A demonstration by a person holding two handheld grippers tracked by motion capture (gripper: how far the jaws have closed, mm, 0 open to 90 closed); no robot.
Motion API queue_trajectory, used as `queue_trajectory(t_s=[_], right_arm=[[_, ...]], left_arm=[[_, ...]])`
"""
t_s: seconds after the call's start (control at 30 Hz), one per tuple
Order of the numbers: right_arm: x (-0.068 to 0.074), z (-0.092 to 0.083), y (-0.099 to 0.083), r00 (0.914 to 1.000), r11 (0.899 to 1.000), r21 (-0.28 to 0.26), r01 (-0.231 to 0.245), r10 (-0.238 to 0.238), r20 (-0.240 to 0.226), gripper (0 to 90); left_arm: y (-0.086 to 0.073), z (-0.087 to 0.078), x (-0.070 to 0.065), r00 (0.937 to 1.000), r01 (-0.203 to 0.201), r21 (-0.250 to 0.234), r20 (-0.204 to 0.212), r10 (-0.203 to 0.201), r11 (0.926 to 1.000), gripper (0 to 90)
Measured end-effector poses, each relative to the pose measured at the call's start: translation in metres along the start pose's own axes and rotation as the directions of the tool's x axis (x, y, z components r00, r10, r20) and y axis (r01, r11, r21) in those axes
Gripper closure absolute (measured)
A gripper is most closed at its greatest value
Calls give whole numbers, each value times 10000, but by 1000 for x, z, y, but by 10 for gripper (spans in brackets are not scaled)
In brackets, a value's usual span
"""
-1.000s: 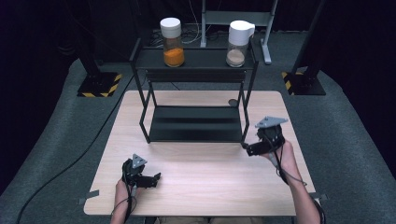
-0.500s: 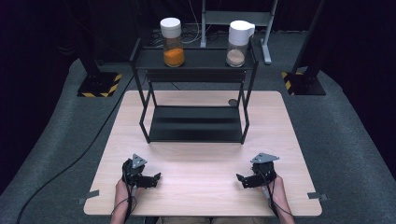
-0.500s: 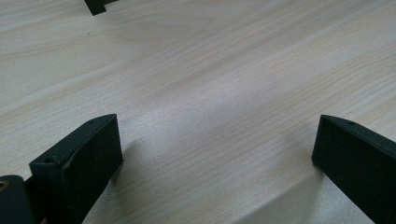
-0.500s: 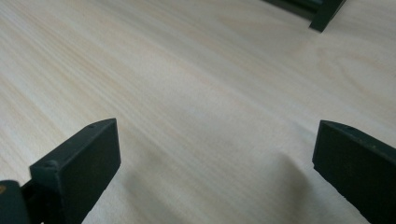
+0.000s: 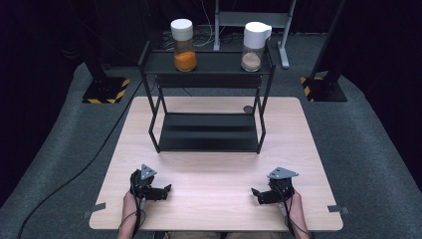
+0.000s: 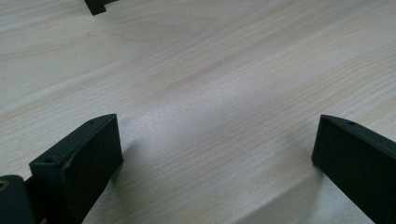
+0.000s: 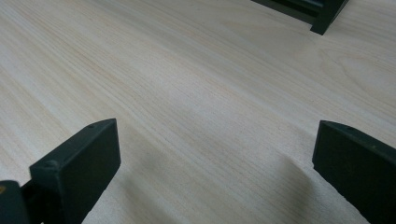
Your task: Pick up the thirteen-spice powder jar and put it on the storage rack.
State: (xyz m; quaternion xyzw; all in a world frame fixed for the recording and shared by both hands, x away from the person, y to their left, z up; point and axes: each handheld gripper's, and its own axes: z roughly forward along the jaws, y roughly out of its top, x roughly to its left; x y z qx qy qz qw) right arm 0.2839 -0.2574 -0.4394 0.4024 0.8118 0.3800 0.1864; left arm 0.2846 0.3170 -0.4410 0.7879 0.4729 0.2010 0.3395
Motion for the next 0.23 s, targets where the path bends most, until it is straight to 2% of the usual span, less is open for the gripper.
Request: queue_trajectory(t_s=[0.23], right_arm=[[-2,-3,-6,9999,9994,-307,-139,138,-34,0]], left_arm=[[0,0,0,10000,2,-1,-1,-2,10000,10]])
